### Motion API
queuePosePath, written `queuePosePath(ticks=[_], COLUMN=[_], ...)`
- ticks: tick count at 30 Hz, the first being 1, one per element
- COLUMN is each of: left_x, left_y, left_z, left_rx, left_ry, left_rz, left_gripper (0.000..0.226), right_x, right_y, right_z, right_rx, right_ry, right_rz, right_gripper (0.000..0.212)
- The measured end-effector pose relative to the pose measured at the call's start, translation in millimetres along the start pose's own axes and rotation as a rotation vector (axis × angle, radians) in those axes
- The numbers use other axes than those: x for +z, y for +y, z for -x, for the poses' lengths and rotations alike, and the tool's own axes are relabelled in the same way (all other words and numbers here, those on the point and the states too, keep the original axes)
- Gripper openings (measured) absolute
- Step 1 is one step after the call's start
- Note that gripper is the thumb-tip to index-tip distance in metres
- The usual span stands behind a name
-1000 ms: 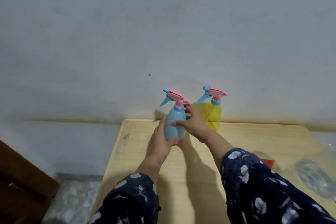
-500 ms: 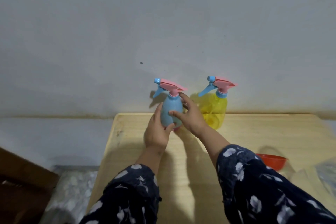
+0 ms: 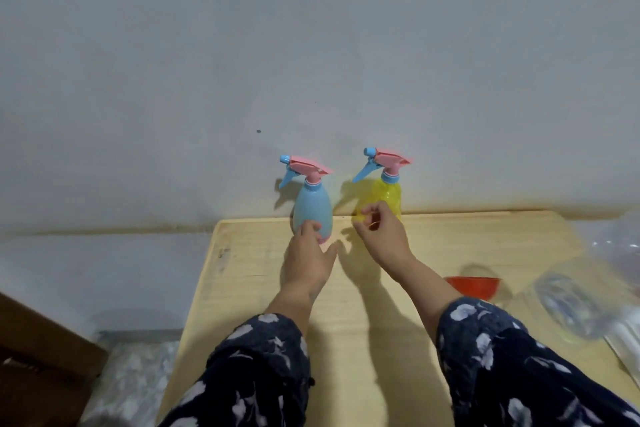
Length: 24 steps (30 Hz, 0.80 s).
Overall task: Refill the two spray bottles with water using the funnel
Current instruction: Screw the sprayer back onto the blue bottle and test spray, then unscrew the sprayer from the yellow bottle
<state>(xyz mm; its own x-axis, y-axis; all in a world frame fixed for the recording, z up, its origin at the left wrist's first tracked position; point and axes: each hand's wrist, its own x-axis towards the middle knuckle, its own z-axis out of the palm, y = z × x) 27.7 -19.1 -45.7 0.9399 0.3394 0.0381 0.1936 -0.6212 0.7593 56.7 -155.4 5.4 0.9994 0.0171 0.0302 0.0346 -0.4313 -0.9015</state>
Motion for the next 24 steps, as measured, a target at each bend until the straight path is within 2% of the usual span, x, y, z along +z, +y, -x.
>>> queuePosePath(ticks=[3, 6, 9, 11, 17, 21, 24], left_x=[13, 27, 40, 48, 58, 49, 39], left_y=[23, 42, 56, 62, 70, 73, 78], left_z=[-1, -9, -21, -29, -23, 0, 20], left_rx=[0.063, 0.086, 0.098, 0.094, 0.132, 0.159, 0.1], left_ry=[-0.086, -0.138, -0.178, -0.199, -0.208, -0.125, -0.142], left_rz=[0.053, 0.104, 0.143, 0.142, 0.105, 0.019, 0.039], left_gripper=[0.042, 0.055, 0.072, 0.079, 0.089, 0.095, 0.095], right_x=[-22, -36, -41, -40, -40, -43, -43], right_y=[1, -7, -15, -17, -10, -20, -31], right_z=[-5, -20, -37, -46, -47, -29, -15], right_rx=[-0.048, -0.096, -0.122, -0.145, -0.184, -0.173, -0.178], right_ry=[0.229, 0.38, 0.31, 0.235, 0.305, 0.298, 0.259], right_rz=[0.083, 0.094, -0.032, -0.075, -0.024, -0.046, -0.046], right_gripper=[0.02, 0.037, 0.061, 0.068, 0.052, 0.054, 0.058])
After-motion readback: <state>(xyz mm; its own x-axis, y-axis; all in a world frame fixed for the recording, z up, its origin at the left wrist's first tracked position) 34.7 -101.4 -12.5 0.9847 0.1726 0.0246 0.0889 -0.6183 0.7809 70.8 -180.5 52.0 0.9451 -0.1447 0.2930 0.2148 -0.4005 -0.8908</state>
